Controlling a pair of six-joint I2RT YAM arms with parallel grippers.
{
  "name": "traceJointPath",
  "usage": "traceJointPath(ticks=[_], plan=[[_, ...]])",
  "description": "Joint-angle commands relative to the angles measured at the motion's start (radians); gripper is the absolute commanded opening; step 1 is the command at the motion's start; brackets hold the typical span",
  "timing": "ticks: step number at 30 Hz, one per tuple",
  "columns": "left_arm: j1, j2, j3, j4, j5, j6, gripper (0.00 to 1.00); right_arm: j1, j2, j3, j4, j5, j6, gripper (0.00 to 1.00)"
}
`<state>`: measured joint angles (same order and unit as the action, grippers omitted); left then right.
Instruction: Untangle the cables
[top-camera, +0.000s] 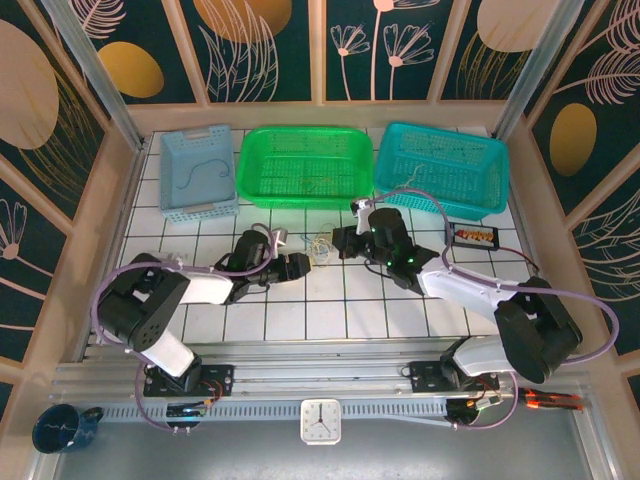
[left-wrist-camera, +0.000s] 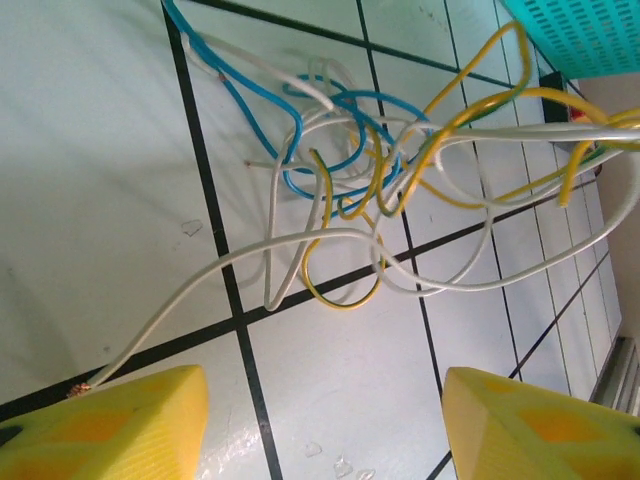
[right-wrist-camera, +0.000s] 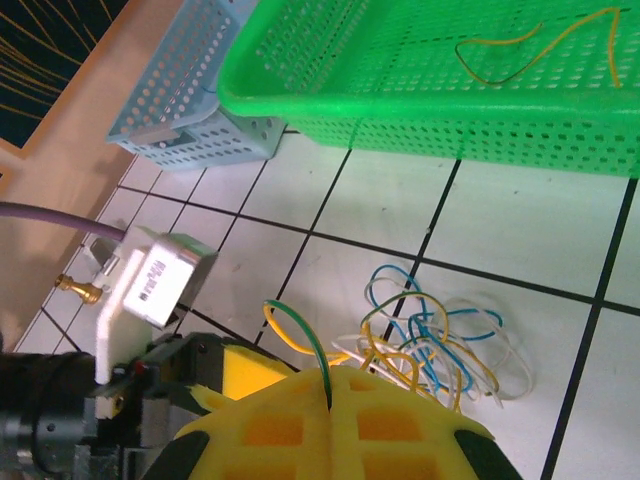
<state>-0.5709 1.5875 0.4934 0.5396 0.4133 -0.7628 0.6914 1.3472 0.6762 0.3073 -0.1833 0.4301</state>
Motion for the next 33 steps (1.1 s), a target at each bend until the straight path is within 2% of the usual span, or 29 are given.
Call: traceJointPath(ticks=[1, 8, 15, 21, 26, 33], plan=[[-0.003, -0.086, -0.002, -0.044, -0.041, 0.019, 0.65, -0.001, 0.004, -0.028, 0.035, -0.013, 0.019, 0.00], [-0.003, -0.168, 0.041, -0.067, -0.071, -0.001, 0.74, 0.003, -0.006, -0.038, 0.026, -0.034, 0.018, 0.00], [-0.002, -0.150, 0.109, -0.014, 0.009, -0.017, 0.77, 0.016, -0.036, -0.036, 0.000, -0.039, 0.017, 0.00], [-0.004, -0.167, 0.129, -0.006, 0.091, 0.026, 0.68, 0.026, -0.049, -0.029, -0.017, -0.038, 0.018, 0.00], [-0.005, -0.165, 0.131, -0.006, 0.119, 0.036, 0.60, 0.036, -0.049, -0.013, -0.023, -0.041, 0.016, 0.00], [-0.015, -0.140, 0.144, 0.007, 0.127, 0.041, 0.55, 0.053, -0.058, 0.018, -0.041, -0.041, 0.011, 0.00]])
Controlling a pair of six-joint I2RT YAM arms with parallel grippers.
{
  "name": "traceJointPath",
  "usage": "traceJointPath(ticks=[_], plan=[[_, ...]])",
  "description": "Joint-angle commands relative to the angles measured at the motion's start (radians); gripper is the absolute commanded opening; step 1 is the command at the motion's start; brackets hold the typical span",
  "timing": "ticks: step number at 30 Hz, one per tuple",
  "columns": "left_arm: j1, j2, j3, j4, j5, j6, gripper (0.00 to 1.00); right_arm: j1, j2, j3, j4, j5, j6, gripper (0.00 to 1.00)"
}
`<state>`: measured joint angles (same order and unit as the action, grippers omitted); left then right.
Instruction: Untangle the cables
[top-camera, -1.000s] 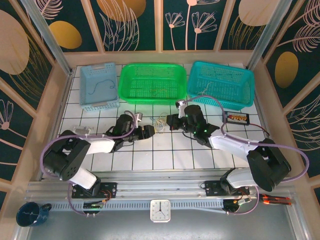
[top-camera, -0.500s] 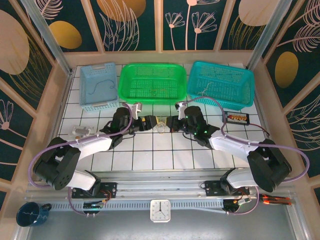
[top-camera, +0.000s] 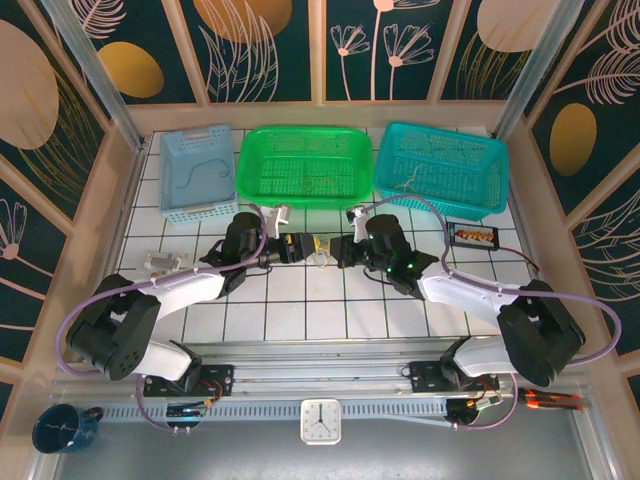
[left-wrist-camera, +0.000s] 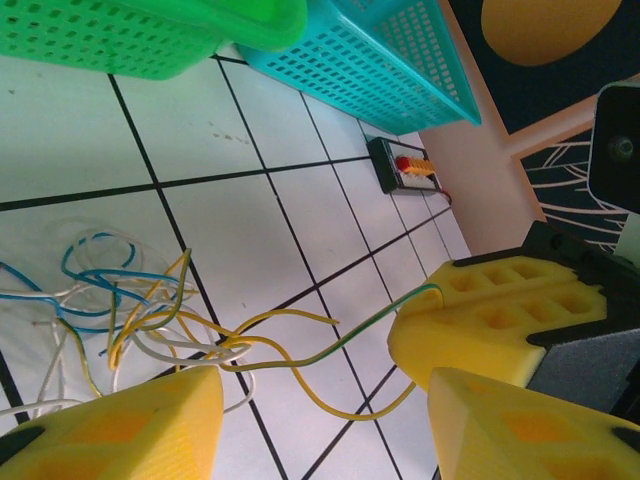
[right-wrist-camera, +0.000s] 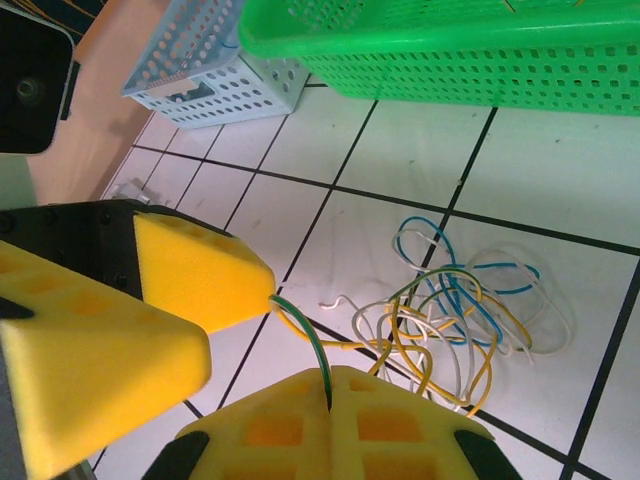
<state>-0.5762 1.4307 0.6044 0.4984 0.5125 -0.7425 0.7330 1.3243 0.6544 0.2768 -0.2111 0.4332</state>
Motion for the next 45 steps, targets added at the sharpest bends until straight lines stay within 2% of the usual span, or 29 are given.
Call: traceJointPath(ticks=[1, 8, 18, 29, 34, 35, 36, 38, 40, 41, 45], plan=[[-0.010, 0.021, 0.036, 0.048, 0.026, 0.022, 0.54, 0.014, -0.038, 0.042, -0.015, -0.010, 0.006, 0.00], [-0.013, 0.052, 0.049, 0.063, -0.002, 0.026, 0.47, 0.023, -0.068, 0.063, -0.035, -0.008, 0.004, 0.00], [-0.012, 0.028, 0.073, 0.075, -0.043, 0.021, 0.29, 0.027, -0.059, 0.031, -0.032, 0.008, 0.005, 0.00], [-0.011, -0.059, 0.086, 0.031, -0.039, 0.019, 0.00, 0.021, 0.059, -0.045, 0.025, 0.064, 0.008, 0.00], [-0.012, -0.104, 0.096, 0.021, -0.041, -0.004, 0.00, 0.017, 0.090, -0.055, 0.042, 0.058, 0.022, 0.00], [-0.011, -0.113, 0.102, 0.019, -0.042, -0.012, 0.06, 0.016, 0.088, -0.052, 0.042, 0.053, 0.024, 0.00], [-0.012, -0.122, 0.108, 0.016, -0.043, -0.020, 0.19, 0.017, 0.084, -0.050, 0.040, 0.050, 0.025, 0.00], [-0.012, -0.138, 0.125, -0.004, -0.062, -0.036, 0.55, 0.017, 0.074, -0.043, 0.029, 0.054, 0.023, 0.00], [-0.011, -0.151, 0.147, -0.035, -0.071, -0.043, 0.81, 0.016, 0.062, -0.034, 0.011, 0.060, 0.018, 0.00], [-0.012, -0.156, 0.163, -0.063, -0.082, -0.048, 0.98, 0.015, 0.055, -0.029, 0.002, 0.061, 0.018, 0.00], [-0.011, -0.171, 0.258, -0.201, -0.128, -0.082, 0.99, 0.011, 0.029, -0.018, -0.017, 0.053, 0.037, 0.00]])
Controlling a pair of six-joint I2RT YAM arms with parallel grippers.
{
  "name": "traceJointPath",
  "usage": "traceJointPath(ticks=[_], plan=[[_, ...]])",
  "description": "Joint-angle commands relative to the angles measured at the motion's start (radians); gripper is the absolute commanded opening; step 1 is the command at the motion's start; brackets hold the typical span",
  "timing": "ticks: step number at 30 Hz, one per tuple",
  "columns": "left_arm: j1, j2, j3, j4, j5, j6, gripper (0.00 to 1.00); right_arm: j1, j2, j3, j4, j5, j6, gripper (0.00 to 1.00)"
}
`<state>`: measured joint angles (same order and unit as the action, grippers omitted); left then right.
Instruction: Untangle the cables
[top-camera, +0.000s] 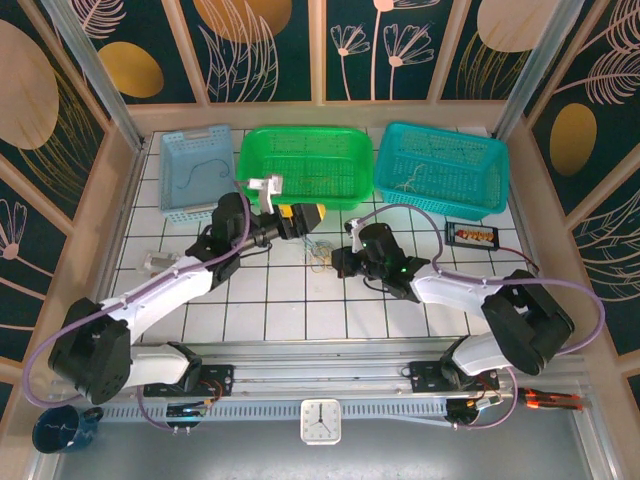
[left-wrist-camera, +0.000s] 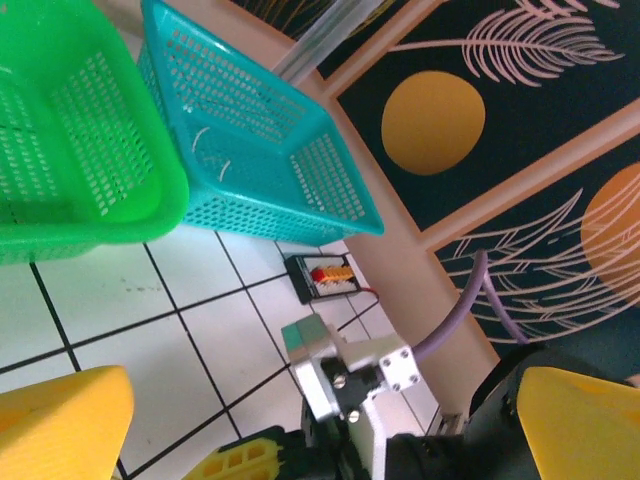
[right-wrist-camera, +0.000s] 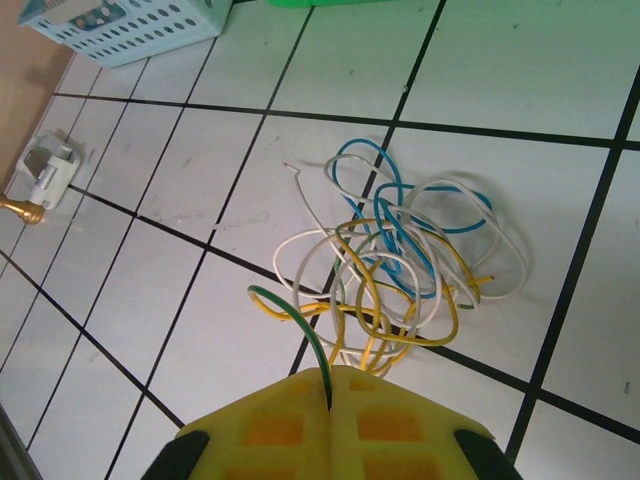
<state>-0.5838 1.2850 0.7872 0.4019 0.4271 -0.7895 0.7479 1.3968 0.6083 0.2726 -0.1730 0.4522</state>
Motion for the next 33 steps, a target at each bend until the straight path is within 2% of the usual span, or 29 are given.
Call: traceJointPath(ticks=[1, 5, 11, 15, 19, 23, 27, 33], plan=[[-0.004, -0.022, 0.109, -0.150, -0.049, -0.042, 0.99, -0.005, -0.049, 0.031, -0.017, 0.012, 0.022, 0.00], [-0.003, -0.009, 0.252, -0.302, -0.099, -0.097, 0.99, -0.005, -0.074, 0.041, -0.038, -0.009, 0.043, 0.00], [-0.003, -0.023, 0.361, -0.390, -0.169, -0.254, 0.99, -0.006, -0.113, 0.054, -0.105, 0.004, 0.048, 0.00], [-0.003, -0.019, 0.469, -0.473, -0.229, -0.312, 0.99, -0.007, -0.135, 0.055, -0.128, 0.010, 0.065, 0.00], [-0.003, 0.015, 0.599, -0.480, -0.261, -0.370, 0.99, -0.005, -0.157, 0.053, -0.136, 0.009, 0.097, 0.00], [-0.002, 0.104, 0.814, -0.549, -0.241, -0.357, 0.99, -0.002, -0.180, 0.073, -0.184, 0.010, 0.105, 0.00], [-0.004, 0.212, 1.007, -0.628, -0.176, -0.347, 0.99, -0.003, -0.197, 0.099, -0.253, 0.033, 0.082, 0.00], [-0.002, 0.265, 1.049, -0.627, -0.103, -0.389, 0.99, -0.003, -0.210, 0.086, -0.248, 0.045, 0.086, 0.00]])
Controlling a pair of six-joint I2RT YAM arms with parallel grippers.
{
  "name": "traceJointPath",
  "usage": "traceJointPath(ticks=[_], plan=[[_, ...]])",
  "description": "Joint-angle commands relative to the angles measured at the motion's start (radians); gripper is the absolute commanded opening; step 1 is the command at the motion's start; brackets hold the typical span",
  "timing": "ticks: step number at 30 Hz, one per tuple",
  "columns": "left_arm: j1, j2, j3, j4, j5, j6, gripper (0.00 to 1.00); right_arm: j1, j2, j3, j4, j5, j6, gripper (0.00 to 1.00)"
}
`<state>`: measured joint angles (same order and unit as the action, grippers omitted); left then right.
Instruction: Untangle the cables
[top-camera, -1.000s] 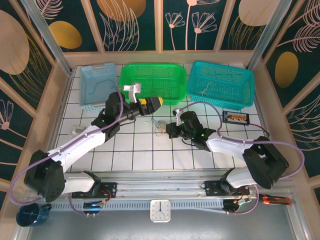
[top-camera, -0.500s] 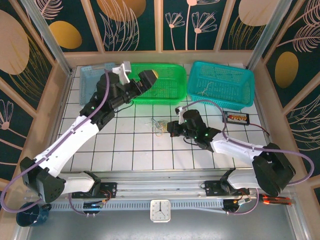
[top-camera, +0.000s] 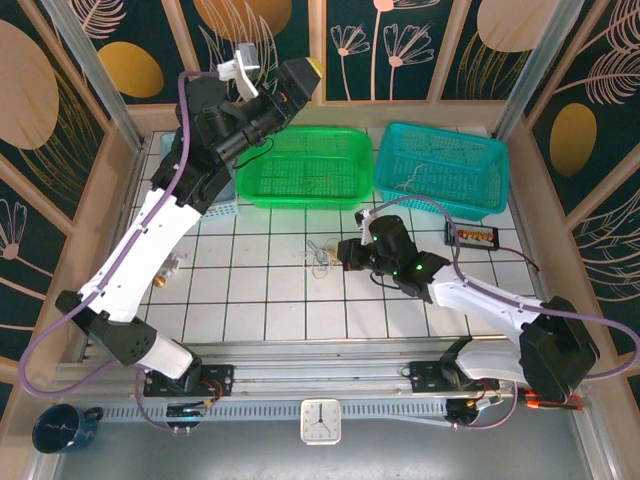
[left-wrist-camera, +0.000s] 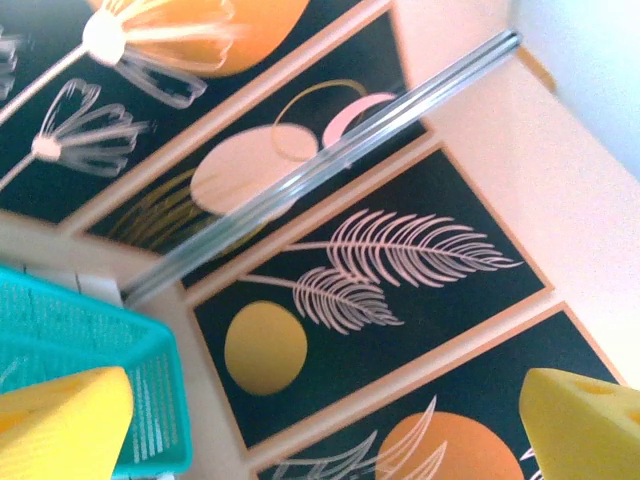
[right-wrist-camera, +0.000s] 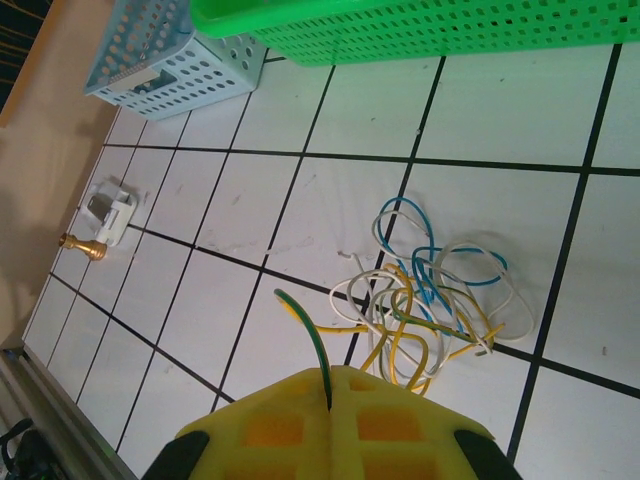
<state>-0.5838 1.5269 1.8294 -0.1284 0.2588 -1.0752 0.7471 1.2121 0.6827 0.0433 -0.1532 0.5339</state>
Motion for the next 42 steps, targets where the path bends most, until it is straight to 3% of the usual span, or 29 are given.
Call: traceJointPath(ticks=[1, 10, 13, 16, 26, 33, 37, 42], plan=[[-0.001, 0.018, -0.004, -0.085, 0.062, -0.107, 0.99, -0.002, -0.028, 0.005, -0.012, 0.023, 0.008, 0.00], [0.022, -0.004, -0.104, 0.036, 0.099, -0.152, 0.99, -0.003, -0.071, 0.064, -0.040, 0.014, -0.027, 0.00], [0.023, -0.033, -0.102, -0.027, 0.068, -0.126, 0.99, -0.004, -0.113, 0.071, -0.011, 0.015, -0.021, 0.00], [0.023, -0.087, -0.168, 0.036, 0.039, -0.137, 0.99, -0.007, -0.149, 0.045, 0.015, 0.039, 0.001, 0.00], [0.052, -0.108, -0.266, 0.080, 0.013, -0.104, 0.99, -0.009, -0.061, 0.014, 0.037, 0.004, 0.020, 0.00], [0.053, -0.262, -0.676, 0.343, -0.072, -0.069, 0.99, -0.012, -0.024, 0.026, 0.073, 0.017, -0.008, 0.00], [0.055, -0.332, -0.885, 0.409, -0.129, -0.051, 0.99, -0.014, 0.006, 0.035, 0.102, 0.019, -0.009, 0.00], [0.055, -0.379, -1.139, 0.612, -0.095, 0.002, 0.99, -0.021, 0.057, 0.062, 0.115, -0.003, -0.048, 0.00]])
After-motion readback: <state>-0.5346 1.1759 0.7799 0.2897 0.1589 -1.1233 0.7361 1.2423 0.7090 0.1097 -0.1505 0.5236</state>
